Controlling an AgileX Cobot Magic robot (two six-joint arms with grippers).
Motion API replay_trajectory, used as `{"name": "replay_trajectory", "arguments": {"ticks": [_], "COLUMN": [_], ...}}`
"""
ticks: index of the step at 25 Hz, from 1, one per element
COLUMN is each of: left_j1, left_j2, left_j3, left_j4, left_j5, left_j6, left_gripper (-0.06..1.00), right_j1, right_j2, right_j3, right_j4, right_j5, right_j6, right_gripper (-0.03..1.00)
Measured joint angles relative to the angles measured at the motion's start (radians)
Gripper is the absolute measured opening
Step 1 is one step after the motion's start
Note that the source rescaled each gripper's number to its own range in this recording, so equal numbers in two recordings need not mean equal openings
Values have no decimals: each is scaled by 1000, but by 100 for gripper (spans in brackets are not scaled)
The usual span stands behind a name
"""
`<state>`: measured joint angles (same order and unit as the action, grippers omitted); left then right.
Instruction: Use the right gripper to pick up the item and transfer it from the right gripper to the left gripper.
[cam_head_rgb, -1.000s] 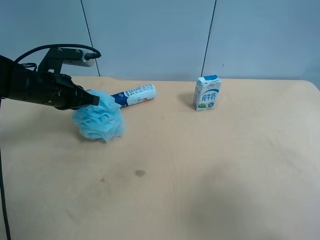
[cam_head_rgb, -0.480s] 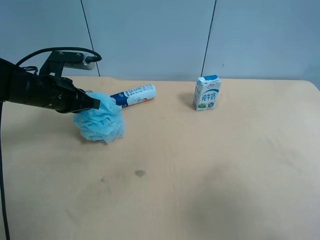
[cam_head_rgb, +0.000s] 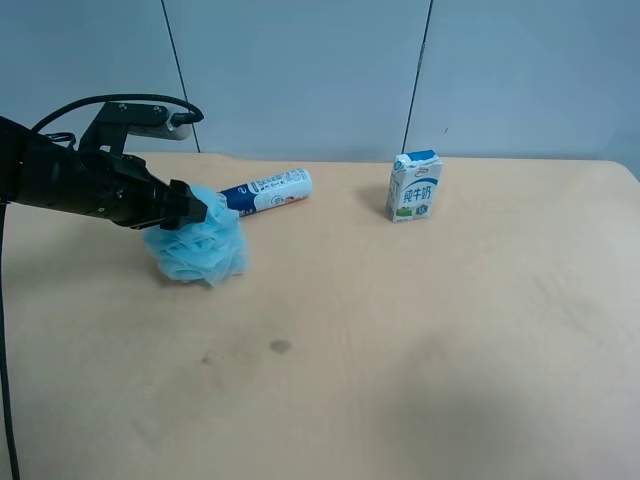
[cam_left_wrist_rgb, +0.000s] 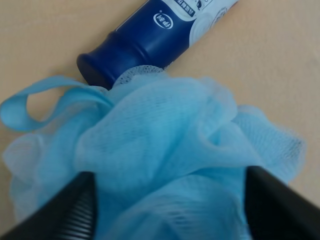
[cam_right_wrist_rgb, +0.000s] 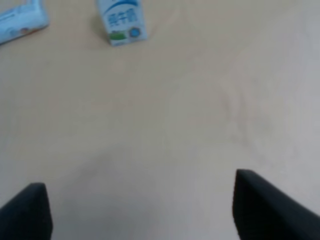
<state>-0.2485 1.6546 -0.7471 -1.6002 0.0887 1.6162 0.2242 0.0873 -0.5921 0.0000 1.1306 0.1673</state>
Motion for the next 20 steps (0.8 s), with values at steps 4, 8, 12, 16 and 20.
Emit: {"name": "replay_trajectory", "arguments": {"ticks": [4,8,12,16,20], "left_j1": [0,0,0,0,0], "left_j2": [0,0,-6,-73,-189], "left_j3": [0,0,1,1,5], "left_j4": [0,0,0,0,0], "left_j5": [0,-19,-48,-45,-43], "left_j6": [0,0,0,-2,-16], "left_gripper": [85,97,99,99,99], "right_j1": [-120,-213,-247,-248,-248], "right_j2": [0,0,0,0,0], "right_j3": [0,0,0,0,0], "right_j4": [0,0,0,0,0], "right_j5": [0,0,0,0,0], "right_j6": [0,0,0,0,0], "right_gripper": [91,91,91,91,91]}}
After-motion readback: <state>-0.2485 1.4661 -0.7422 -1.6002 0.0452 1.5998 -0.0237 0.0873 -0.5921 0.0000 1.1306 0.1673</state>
